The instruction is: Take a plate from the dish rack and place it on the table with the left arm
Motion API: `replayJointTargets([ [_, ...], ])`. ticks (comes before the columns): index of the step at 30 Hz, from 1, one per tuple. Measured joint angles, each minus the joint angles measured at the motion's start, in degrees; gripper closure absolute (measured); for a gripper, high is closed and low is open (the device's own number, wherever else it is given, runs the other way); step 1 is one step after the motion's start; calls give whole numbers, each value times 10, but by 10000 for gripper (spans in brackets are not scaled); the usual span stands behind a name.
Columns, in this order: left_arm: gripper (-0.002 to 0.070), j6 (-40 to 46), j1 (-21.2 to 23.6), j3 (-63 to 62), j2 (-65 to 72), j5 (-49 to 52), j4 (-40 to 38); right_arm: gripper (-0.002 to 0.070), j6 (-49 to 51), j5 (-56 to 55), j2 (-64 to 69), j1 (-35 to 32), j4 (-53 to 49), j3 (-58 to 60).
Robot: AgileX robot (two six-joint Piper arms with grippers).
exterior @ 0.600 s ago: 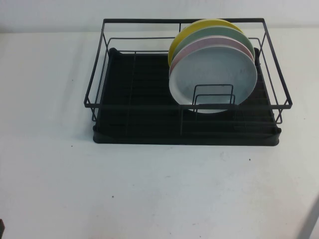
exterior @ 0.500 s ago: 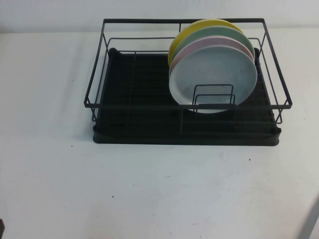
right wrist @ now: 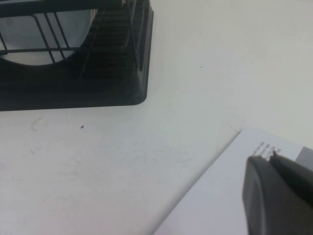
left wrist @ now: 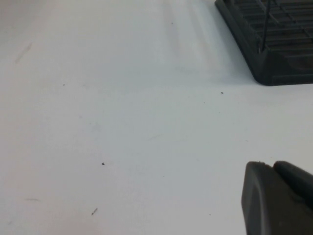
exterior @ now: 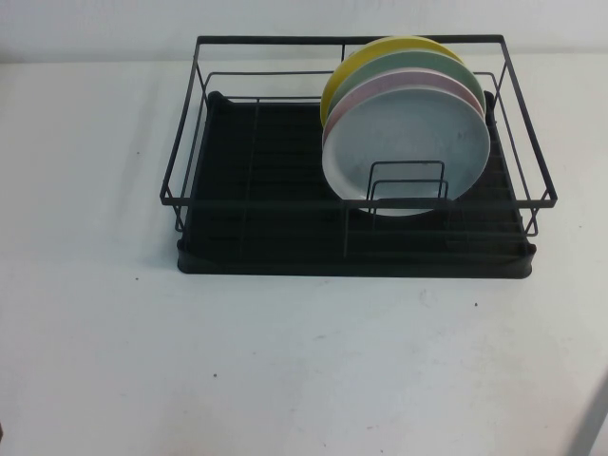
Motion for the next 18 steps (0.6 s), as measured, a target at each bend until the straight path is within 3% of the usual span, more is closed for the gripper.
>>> replayJointTargets([
  [4, 678, 0, 0, 0, 0, -4, -7, 694, 0, 0, 0, 0, 0, 0],
  [7, 678, -8, 0, 0, 0, -23, -61, 694, 0, 0, 0, 0, 0, 0],
  [10, 678, -45, 0, 0, 0, -51, -158, 694, 0, 0, 0, 0, 0, 0],
  [14, 678, -130, 0, 0, 0, -104, -347, 694, 0, 0, 0, 0, 0, 0],
  [18, 678, -150, 0, 0, 0, -149, -415, 694, 0, 0, 0, 0, 0, 0],
])
